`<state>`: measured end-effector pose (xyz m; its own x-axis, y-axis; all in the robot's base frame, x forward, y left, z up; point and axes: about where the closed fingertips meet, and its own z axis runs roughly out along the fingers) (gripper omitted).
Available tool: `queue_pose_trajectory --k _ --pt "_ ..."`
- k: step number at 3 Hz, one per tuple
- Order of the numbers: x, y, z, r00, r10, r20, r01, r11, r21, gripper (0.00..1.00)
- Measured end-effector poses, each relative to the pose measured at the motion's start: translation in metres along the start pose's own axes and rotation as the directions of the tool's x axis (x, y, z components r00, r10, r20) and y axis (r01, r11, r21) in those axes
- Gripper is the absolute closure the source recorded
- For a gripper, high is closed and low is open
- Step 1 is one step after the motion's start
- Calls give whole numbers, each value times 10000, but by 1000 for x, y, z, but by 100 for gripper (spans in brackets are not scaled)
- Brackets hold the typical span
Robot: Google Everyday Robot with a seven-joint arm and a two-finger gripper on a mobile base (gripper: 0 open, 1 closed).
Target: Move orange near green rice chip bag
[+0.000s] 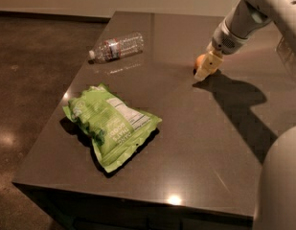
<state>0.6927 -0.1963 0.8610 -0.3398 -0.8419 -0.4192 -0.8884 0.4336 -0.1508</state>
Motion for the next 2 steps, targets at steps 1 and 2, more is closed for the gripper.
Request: queue_pose_trajectory --k 1,2 --pt "1 -4 3 10000 43 29 -43 10000 -20 49" --pt "-10 3 -4 9994 -139 306 143 9998 -126 71"
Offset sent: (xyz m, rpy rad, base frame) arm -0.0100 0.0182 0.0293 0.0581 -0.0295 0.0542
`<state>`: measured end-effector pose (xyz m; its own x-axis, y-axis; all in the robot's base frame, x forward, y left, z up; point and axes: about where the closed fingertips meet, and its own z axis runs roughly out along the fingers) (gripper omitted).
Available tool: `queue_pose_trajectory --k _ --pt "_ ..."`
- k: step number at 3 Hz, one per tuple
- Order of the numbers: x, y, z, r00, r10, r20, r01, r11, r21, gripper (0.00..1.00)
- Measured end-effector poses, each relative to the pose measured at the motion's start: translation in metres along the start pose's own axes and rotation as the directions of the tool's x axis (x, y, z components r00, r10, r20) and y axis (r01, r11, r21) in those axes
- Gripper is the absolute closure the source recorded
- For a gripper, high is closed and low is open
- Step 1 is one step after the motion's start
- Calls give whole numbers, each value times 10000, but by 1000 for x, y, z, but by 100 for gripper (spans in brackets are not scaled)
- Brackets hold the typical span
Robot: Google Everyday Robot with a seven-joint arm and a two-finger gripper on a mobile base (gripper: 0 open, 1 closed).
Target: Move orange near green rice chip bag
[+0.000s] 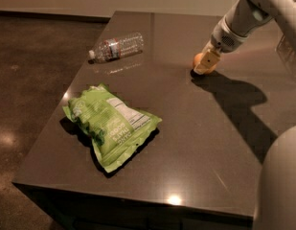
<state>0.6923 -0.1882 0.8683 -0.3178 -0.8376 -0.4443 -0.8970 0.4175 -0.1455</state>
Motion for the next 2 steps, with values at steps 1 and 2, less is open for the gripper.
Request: queue_pose_trajectory --k 1,2 --pt "-24 24 -15 9966 -530 626 547 9982 -257 93" --pt "-53 70 -32 9799 -1492 1323 1591 9850 -675 100"
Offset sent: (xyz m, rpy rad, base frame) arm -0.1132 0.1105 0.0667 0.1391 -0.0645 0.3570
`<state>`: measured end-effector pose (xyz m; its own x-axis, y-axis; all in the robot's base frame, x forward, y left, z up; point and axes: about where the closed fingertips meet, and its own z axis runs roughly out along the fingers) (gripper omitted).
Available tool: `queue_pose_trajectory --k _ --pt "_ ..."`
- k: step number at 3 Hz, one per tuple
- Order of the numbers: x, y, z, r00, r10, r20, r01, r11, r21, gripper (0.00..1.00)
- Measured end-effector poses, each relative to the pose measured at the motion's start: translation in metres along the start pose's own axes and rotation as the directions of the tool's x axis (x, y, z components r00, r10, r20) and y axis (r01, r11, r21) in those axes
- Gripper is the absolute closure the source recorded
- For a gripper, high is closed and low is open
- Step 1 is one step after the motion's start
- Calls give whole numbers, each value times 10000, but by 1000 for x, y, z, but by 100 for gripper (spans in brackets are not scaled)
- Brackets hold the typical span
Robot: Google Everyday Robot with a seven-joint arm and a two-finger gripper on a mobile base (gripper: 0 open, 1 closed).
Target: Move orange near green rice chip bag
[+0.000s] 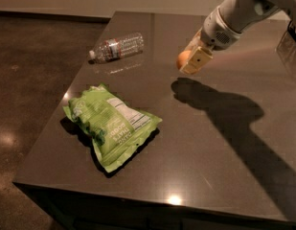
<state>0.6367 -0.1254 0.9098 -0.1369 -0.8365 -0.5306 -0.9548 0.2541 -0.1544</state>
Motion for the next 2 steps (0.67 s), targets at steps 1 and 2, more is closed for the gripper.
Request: queue_pose_trajectory --k 1,2 --pt "-30 41 6 9943 -1012 343 1030 9930 -574 100" --pt "-49 70 21 9843 -1710 431 1747 9789 -1056 100"
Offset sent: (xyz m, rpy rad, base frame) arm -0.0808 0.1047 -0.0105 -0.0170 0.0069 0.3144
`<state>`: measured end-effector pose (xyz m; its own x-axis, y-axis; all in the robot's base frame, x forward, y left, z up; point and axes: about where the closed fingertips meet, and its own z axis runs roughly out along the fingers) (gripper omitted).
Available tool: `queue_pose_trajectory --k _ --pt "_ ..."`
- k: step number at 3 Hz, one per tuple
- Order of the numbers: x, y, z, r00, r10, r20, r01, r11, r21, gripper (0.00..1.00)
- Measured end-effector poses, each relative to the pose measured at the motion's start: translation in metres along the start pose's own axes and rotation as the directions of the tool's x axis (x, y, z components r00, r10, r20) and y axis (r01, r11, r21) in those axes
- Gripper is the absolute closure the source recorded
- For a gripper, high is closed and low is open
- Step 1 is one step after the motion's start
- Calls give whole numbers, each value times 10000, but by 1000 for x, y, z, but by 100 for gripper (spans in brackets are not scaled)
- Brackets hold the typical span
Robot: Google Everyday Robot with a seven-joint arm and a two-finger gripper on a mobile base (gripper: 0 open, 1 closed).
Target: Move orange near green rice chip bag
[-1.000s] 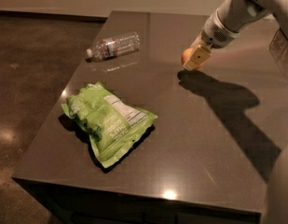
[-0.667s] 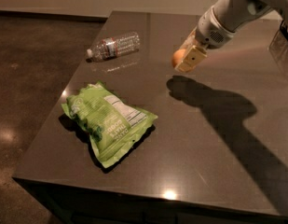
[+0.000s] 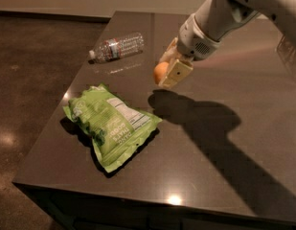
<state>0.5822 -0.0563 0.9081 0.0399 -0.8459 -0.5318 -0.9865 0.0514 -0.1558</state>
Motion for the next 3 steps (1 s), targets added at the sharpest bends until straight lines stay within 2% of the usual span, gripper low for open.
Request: queue_pose_trajectory --k 1,2,3 --pt "-13 15 22 9987 -501 -129 494 9977 -458 100" --pt "-19 24 40 9964 -799 -295 773 9938 -799 82" --pt "-21 28 52 9946 -955 -394 910 9904 -1037 60"
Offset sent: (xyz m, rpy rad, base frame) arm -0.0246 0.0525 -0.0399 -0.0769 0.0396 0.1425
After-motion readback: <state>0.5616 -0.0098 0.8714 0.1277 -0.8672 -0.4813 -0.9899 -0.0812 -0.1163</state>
